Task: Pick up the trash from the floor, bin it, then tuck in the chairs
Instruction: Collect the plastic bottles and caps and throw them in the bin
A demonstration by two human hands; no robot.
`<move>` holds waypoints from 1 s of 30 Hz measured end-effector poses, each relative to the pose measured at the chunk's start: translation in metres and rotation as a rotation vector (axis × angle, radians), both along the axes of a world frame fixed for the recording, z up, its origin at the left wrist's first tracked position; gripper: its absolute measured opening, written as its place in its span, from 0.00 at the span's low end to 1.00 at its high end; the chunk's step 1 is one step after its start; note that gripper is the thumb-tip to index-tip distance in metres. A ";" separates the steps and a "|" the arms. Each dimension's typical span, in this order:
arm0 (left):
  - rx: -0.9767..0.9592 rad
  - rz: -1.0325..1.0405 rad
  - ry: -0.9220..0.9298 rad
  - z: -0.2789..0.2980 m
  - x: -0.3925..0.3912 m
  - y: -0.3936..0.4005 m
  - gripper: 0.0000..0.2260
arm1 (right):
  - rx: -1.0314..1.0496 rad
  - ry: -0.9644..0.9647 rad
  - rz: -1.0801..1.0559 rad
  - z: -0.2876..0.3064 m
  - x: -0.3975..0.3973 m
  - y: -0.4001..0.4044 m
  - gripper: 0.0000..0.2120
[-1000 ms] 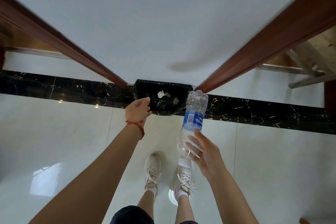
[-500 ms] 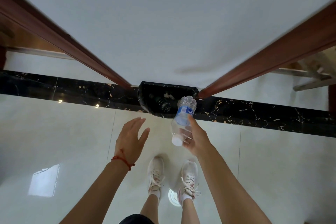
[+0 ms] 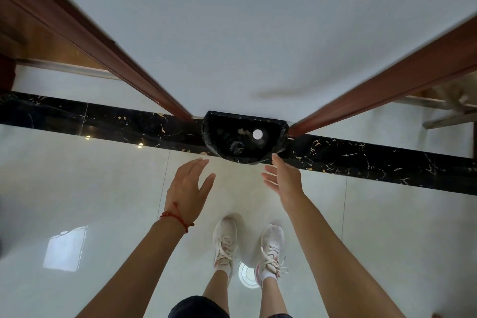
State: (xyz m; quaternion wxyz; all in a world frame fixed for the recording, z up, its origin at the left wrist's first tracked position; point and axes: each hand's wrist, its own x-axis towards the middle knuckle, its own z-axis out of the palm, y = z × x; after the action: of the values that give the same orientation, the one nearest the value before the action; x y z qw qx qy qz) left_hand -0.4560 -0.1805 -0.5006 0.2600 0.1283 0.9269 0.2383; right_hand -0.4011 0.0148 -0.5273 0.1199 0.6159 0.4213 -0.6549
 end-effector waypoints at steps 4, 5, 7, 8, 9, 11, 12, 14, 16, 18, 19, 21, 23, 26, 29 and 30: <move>-0.010 -0.042 -0.009 0.018 0.006 0.005 0.19 | 0.415 0.046 0.486 0.026 0.019 -0.008 0.21; -0.016 -0.053 -0.009 0.025 0.007 0.006 0.19 | 0.488 0.064 0.557 0.034 0.025 -0.009 0.22; -0.026 -0.087 0.005 0.037 0.008 0.008 0.24 | 0.644 0.092 0.726 0.047 0.037 -0.010 0.23; -0.025 -0.105 0.022 0.044 0.009 0.009 0.27 | 0.720 0.083 0.831 0.054 0.042 -0.010 0.24; -0.025 -0.123 0.034 0.050 0.009 0.009 0.29 | 0.790 0.067 0.929 0.061 0.046 -0.009 0.25; -0.049 -0.163 0.050 0.065 0.010 0.010 0.29 | 0.894 0.023 1.046 0.078 0.055 -0.008 0.27; -0.060 -0.184 0.060 0.074 0.010 0.011 0.27 | 0.931 0.006 1.066 0.089 0.059 -0.007 0.28; -0.076 -0.225 0.089 0.093 0.011 0.013 0.23 | 0.984 -0.016 1.064 0.112 0.065 -0.007 0.32; -0.078 -0.262 0.112 0.113 0.012 0.016 0.20 | 1.021 -0.017 1.058 0.135 0.072 -0.007 0.36; -0.072 -0.292 0.130 0.133 0.015 0.018 0.20 | 1.044 -0.016 1.062 0.157 0.079 -0.007 0.38; -0.067 -0.301 0.139 0.142 0.016 0.019 0.20 | 1.059 -0.015 1.059 0.168 0.082 -0.008 0.37; -0.057 -0.319 0.167 0.158 0.020 0.020 0.21 | 1.078 -0.019 1.043 0.189 0.088 -0.010 0.35; -0.059 -0.341 0.181 0.174 0.022 0.019 0.24 | 1.077 -0.032 1.032 0.207 0.096 -0.015 0.33; -0.075 -0.402 0.214 0.198 0.028 0.017 0.26 | 1.103 -0.069 0.995 0.229 0.109 -0.022 0.32; -0.095 -0.449 0.249 0.219 0.036 0.017 0.25 | 1.124 -0.112 0.942 0.247 0.125 -0.025 0.30; -0.101 -0.465 0.251 0.226 0.040 0.018 0.25 | 1.125 -0.129 0.922 0.253 0.131 -0.025 0.30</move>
State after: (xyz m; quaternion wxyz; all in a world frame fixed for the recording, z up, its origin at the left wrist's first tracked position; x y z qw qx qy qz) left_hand -0.4163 -0.1629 -0.2750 0.1968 0.3533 0.9082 0.1076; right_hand -0.2705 -0.0101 -0.2738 0.0736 0.3818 0.9026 -0.1847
